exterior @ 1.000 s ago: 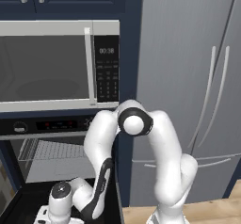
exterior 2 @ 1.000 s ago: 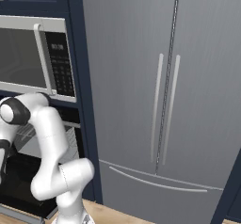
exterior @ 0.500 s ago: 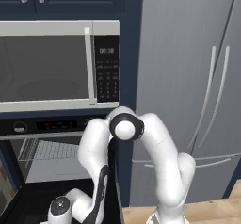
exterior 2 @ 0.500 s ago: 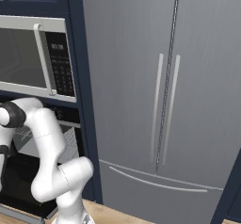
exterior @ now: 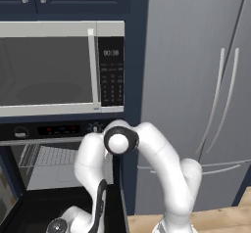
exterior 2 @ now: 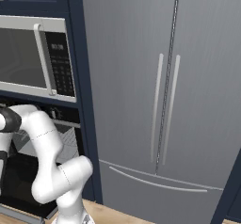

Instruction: Take the baked cake out of the oven and place it on the plate for cooling. Then close the oven door.

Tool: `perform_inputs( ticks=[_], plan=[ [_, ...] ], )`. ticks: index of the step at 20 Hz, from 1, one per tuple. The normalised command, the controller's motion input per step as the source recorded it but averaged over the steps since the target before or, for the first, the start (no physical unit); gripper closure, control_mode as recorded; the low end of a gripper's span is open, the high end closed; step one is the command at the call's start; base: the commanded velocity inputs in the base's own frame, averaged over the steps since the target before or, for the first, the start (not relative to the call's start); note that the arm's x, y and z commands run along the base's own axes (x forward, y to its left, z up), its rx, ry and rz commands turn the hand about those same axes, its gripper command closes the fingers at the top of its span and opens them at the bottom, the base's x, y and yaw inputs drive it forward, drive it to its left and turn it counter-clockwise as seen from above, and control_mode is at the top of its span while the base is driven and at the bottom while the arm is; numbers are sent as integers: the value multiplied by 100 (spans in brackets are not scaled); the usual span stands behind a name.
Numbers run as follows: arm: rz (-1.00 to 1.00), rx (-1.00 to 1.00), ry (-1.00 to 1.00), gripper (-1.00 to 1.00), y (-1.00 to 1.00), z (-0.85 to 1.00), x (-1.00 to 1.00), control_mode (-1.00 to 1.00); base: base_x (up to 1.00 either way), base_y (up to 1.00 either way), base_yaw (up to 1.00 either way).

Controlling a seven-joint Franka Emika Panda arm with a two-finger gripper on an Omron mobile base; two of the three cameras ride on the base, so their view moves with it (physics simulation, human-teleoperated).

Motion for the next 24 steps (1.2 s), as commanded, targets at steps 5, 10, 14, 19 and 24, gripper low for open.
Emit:
perform_inputs(
  ticks=[5,10,14,19,24],
  plan=[
    [-1,3,-5,-100,6,-42,11,-100,0,0,0],
    [-2,1,-24,-100,2,-51,13,-100,0,0,0],
    [-4,3,-23,-100,8,-50,6,-100,0,0,0],
    [-3,5,-5,-100,12,-43,15,-100,0,0,0],
    [0,1,-10,-100,3,-35,33,-100,0,0,0]
  ],
)
